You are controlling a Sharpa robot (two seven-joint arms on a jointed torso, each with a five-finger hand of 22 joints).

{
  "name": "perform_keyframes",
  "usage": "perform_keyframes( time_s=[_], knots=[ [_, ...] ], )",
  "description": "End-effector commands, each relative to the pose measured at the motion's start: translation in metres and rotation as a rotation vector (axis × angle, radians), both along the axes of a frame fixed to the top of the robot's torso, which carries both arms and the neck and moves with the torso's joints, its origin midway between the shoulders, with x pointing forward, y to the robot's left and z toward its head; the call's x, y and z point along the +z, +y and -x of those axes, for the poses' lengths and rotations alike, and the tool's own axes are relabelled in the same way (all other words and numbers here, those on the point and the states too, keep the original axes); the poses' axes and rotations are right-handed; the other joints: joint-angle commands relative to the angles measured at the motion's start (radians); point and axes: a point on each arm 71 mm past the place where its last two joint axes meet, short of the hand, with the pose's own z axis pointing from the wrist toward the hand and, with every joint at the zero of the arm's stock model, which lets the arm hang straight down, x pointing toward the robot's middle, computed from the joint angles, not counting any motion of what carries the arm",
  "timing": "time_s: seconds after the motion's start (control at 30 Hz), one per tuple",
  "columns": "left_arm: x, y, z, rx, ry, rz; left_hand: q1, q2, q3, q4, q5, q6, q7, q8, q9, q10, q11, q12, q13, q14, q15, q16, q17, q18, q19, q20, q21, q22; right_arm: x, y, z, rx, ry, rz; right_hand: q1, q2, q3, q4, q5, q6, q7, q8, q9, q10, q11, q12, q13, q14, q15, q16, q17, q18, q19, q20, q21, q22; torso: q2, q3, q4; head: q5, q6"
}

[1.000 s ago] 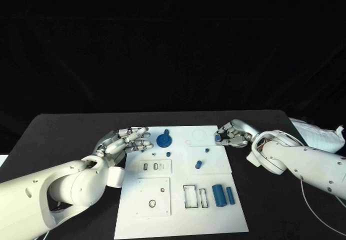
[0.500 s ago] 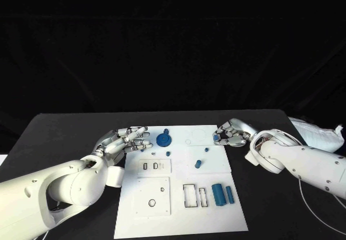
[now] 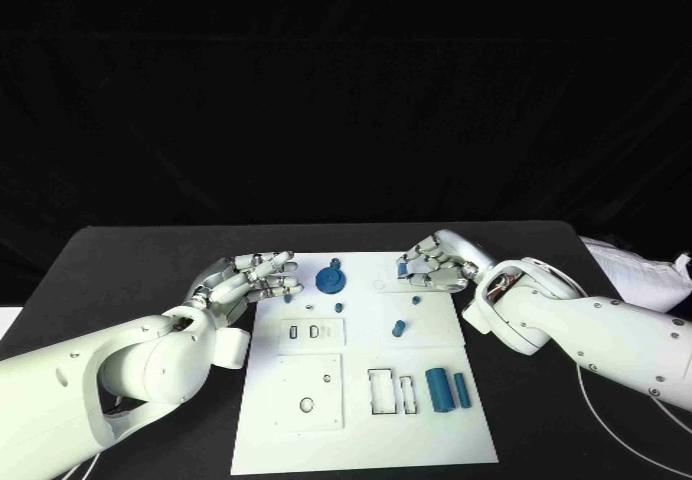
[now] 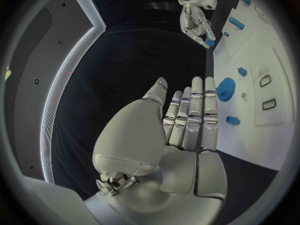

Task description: Assemble the parts on the task board

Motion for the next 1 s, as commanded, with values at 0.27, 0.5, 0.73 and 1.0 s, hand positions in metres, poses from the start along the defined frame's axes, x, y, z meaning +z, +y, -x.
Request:
perform_keyframes(
  time_s=[0.27,0.5,0.73,1.0],
  knots=[
    [0.000,0.002,-0.004,-0.002,-0.010,0.013,0.003,0.004,-0.001,-0.004,0.001,-0.003,-0.003,-0.003,0.000,-0.008,-0.001,-0.001,-0.002,0.002,0.005,-0.003,0.001,0.011,0.010,0.000,-0.003,-0.001,-0.001,0.073,0.021,0.023,0.009,0.075,-0.014,0.010,0.012,0.005,0.010,0.022,-0.018,-0.004,0.013,0.099,-0.008,-0.007,0.256,0.095,-0.007,-0.007,0.230,-0.005,0.060,-0.011,-0.001,0.193,-0.016,-0.0070,0.0103,0.020,-0.028],
    [-0.002,0.006,-0.006,0.015,-0.008,0.010,0.003,0.004,-0.001,-0.004,0.001,-0.003,-0.003,-0.003,0.000,-0.008,-0.001,-0.001,-0.002,0.002,0.005,-0.003,0.001,0.011,0.010,0.000,-0.003,-0.001,-0.018,0.110,0.034,0.064,0.025,0.119,-0.021,0.010,0.013,0.006,0.012,0.018,-0.017,-0.008,0.012,0.097,-0.007,-0.012,0.253,0.094,-0.007,-0.009,0.225,-0.005,0.059,-0.011,-0.002,0.191,-0.019,-0.0097,0.0114,0.034,-0.040],
    [-0.002,0.007,-0.007,0.019,-0.007,0.012,0.003,0.004,-0.001,-0.005,0.001,-0.002,-0.003,-0.003,0.000,-0.008,-0.001,-0.001,-0.002,0.002,0.005,-0.004,0.002,0.011,0.010,0.000,-0.004,-0.001,-0.034,0.131,0.044,0.096,0.053,0.153,-0.025,0.008,0.013,0.006,0.012,0.016,-0.016,-0.010,0.012,0.096,-0.007,-0.015,0.251,0.093,-0.007,-0.011,0.221,-0.004,0.057,-0.011,-0.003,0.188,-0.017,-0.0087,0.0112,0.044,-0.044],
    [-0.002,0.005,-0.007,0.015,-0.006,0.015,0.003,0.004,-0.001,-0.005,0.001,-0.002,-0.003,-0.003,0.000,-0.008,-0.001,-0.001,-0.002,0.002,0.005,-0.004,0.002,0.011,0.010,0.000,-0.004,-0.001,-0.043,0.142,0.048,0.109,0.073,0.181,-0.030,0.007,0.012,0.007,0.013,0.016,-0.015,-0.011,0.012,0.095,-0.007,-0.016,0.251,0.093,-0.007,-0.012,0.220,-0.003,0.056,-0.011,-0.004,0.186,-0.017,-0.0080,0.0097,0.051,-0.050]
  ],
)
